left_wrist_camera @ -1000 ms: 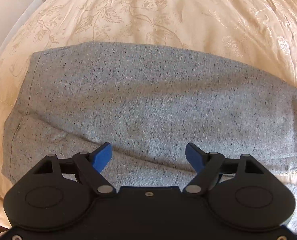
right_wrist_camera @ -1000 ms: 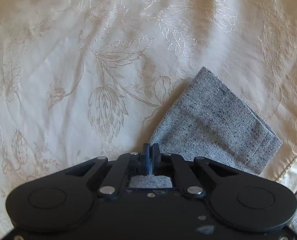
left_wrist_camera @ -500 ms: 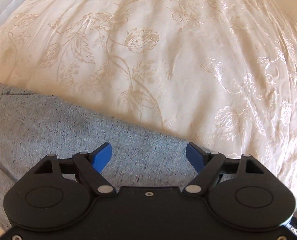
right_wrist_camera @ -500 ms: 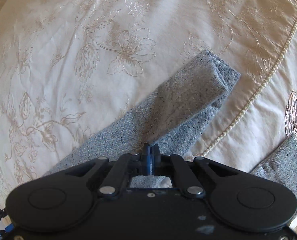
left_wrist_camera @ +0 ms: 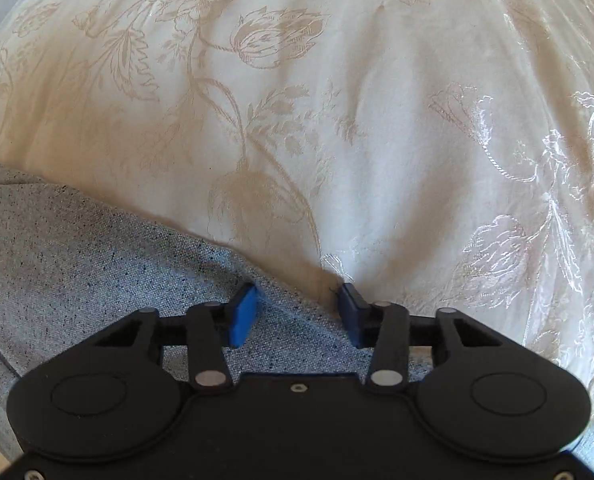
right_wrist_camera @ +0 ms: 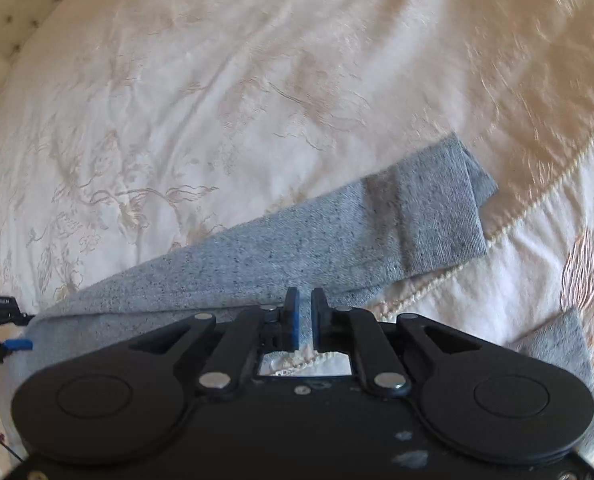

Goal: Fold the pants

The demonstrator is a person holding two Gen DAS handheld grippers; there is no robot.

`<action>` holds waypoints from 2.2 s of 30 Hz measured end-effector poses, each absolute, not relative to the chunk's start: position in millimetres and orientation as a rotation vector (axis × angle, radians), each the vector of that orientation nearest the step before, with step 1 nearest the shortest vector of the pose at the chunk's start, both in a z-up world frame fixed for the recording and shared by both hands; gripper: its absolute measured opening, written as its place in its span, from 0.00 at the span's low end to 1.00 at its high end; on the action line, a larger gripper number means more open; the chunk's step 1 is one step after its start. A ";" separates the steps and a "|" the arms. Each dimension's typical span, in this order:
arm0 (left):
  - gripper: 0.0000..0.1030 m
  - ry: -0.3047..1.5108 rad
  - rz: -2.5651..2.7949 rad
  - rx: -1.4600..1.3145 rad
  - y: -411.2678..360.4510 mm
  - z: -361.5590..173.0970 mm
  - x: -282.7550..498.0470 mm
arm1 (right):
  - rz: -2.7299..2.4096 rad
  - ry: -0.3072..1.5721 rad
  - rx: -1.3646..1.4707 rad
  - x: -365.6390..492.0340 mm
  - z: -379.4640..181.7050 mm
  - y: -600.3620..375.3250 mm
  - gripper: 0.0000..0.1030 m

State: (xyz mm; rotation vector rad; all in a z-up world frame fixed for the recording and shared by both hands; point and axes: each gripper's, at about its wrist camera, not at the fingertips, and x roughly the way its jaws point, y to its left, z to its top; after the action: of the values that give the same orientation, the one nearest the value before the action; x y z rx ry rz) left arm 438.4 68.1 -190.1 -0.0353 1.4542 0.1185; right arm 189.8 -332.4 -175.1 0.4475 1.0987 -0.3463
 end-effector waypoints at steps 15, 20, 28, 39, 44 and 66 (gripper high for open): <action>0.38 1.427 0.093 -0.021 66.4 -192.2 427.1 | 0.193 1.146 -0.601 228.4 -225.3 -235.0 0.34; 0.15 1.420 0.070 -0.039 77.8 -178.1 426.2 | 0.159 1.136 -0.408 234.5 -206.0 -259.4 0.04; 0.11 1.349 -0.008 -0.096 103.2 -109.4 390.4 | 0.114 1.057 -0.334 219.4 -144.3 -267.0 0.04; 0.09 1.172 -0.077 -0.058 126.5 -20.9 286.4 | 0.121 0.982 -0.371 135.2 -63.9 -247.8 0.03; 0.09 1.194 -0.054 -0.018 153.4 -21.3 206.4 | 0.167 1.024 -0.350 63.4 -66.1 -231.9 0.04; 0.01 1.425 0.150 0.135 119.9 -143.3 144.0 | -0.167 1.158 0.156 -1.6 -149.7 -370.6 0.25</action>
State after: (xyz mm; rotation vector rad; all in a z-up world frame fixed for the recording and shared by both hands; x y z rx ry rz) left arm 144.0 119.9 -143.3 0.1346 1.4254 0.1498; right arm -1.6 -370.6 -149.7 0.1557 1.1581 -0.1671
